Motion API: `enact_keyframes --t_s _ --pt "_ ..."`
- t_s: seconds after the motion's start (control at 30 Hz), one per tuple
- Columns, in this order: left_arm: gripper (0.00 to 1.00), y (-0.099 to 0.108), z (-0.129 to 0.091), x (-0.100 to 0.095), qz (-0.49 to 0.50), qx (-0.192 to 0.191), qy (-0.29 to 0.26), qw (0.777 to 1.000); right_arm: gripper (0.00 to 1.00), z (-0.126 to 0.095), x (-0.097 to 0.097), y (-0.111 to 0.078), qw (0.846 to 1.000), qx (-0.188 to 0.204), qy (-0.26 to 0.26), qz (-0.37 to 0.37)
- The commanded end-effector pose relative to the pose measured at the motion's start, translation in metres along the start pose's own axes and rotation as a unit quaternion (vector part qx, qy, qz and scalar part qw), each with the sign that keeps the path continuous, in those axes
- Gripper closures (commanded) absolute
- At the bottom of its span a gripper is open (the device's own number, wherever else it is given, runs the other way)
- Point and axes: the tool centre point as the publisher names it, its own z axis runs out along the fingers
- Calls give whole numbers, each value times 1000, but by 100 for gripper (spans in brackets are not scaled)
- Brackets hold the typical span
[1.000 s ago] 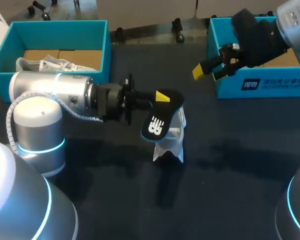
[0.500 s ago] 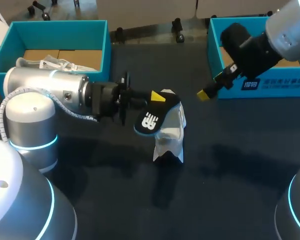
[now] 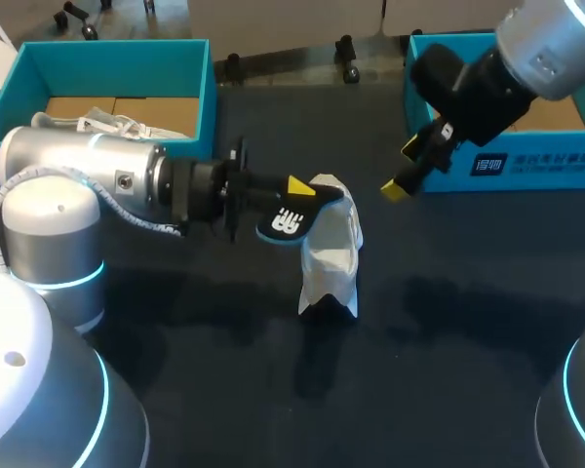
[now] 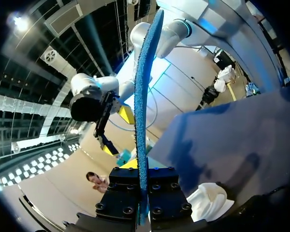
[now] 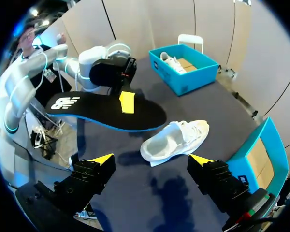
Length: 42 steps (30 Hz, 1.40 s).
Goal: Take the shoe out of the shoebox, open the shoe tongue, remove and reinsert the insole, then place the shoe into the shoebox
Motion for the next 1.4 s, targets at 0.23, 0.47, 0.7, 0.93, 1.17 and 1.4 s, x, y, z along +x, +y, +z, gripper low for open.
enact_keyframes --t_s 0.23,0.47,0.7,0.93,1.17,1.4 --pt "100 -6 -7 7 -31 3 -14 999 0 9 -5 -9 996 17 -45 -70" --pt "100 0 -11 15 -64 3 -25 998 0 16 -8 -21 982 49 -89 -157" --pt "100 -1 -11 20 -82 2 -33 996 0 27 -12 -30 972 52 -63 -222" --pt "100 3 -11 20 -107 4 -32 994 0 30 -13 -33 972 62 -64 -219" --pt "100 7 -19 17 -132 6 -26 991 0 30 -13 -33 972 62 -64 -219" --pt "100 13 -20 19 -155 8 -25 988 0 49 -22 -48 963 59 -80 -252"
